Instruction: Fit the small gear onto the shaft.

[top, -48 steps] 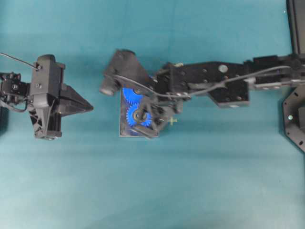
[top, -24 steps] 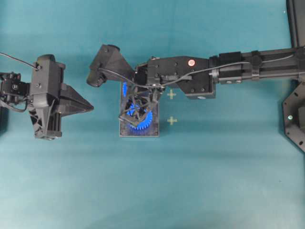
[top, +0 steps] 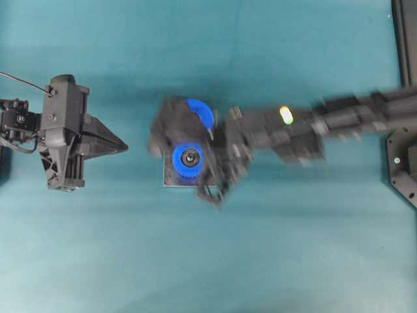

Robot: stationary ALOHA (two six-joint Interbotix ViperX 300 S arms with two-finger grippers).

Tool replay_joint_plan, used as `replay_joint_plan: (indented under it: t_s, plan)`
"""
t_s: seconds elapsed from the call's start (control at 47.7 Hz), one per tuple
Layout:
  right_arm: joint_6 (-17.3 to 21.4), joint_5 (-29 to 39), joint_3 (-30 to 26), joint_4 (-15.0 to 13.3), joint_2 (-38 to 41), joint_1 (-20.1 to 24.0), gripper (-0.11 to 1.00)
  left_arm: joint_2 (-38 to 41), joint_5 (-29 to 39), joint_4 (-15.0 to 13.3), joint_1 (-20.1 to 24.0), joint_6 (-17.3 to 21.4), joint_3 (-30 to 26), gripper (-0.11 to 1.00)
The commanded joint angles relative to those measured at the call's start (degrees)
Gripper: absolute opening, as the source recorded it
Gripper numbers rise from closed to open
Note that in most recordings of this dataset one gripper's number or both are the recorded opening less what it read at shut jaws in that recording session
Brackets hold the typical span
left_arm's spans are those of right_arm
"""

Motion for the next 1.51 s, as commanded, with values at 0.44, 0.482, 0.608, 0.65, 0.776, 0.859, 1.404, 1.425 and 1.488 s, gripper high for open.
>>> replay_joint_plan:
  t_s: [0.44, 0.482, 0.608, 0.65, 0.776, 0.859, 1.404, 1.425, 1.488]
  plan:
    - [0.18, -8.26, -6.15, -2.9, 1.58, -6.77, 0.01, -0.26, -1.49, 0.18, 0.09, 0.0, -0.79, 0.0]
    - [-0.18, -8.7, -6.33, -2.9, 2.29, -7.03, 0.01, -0.18, -1.49, 0.18, 0.09, 0.0, -0.79, 0.0]
    - [-0.53, -8.35, -5.62, -2.46, 3.34, -7.12, 0.01, -0.26, -1.49, 0.18, 0.09, 0.0, -0.88, 0.0]
    - [-0.44, -8.26, -5.1, -2.29, 3.43, -6.94, 0.01, -0.26, -1.49, 0.18, 0.09, 0.0, -0.79, 0.0]
    - [-0.18, -8.17, -2.46, -1.05, 2.64, -6.15, 0.01, -0.26, -1.49, 0.18, 0.09, 0.0, -0.79, 0.0]
    - [0.35, -8.09, 0.09, -0.26, 1.23, -5.01, 0.01, -0.18, -1.49, 0.18, 0.09, 0.0, -0.88, 0.0]
    - [4.13, -19.95, 15.38, -2.2, -18.81, 0.97, 0.01, -0.26, -2.02, 0.18, 0.09, 0.26, -1.41, 0.0]
    - [4.04, -21.09, 16.08, -2.9, -19.51, 0.79, 0.01, -0.18, -2.11, 0.18, 0.09, 0.26, -1.41, 0.0]
    - [3.78, -24.7, 18.11, -4.92, -21.36, 0.44, 0.01, -0.26, -2.55, 0.18, 0.09, 0.26, -1.41, 0.0]
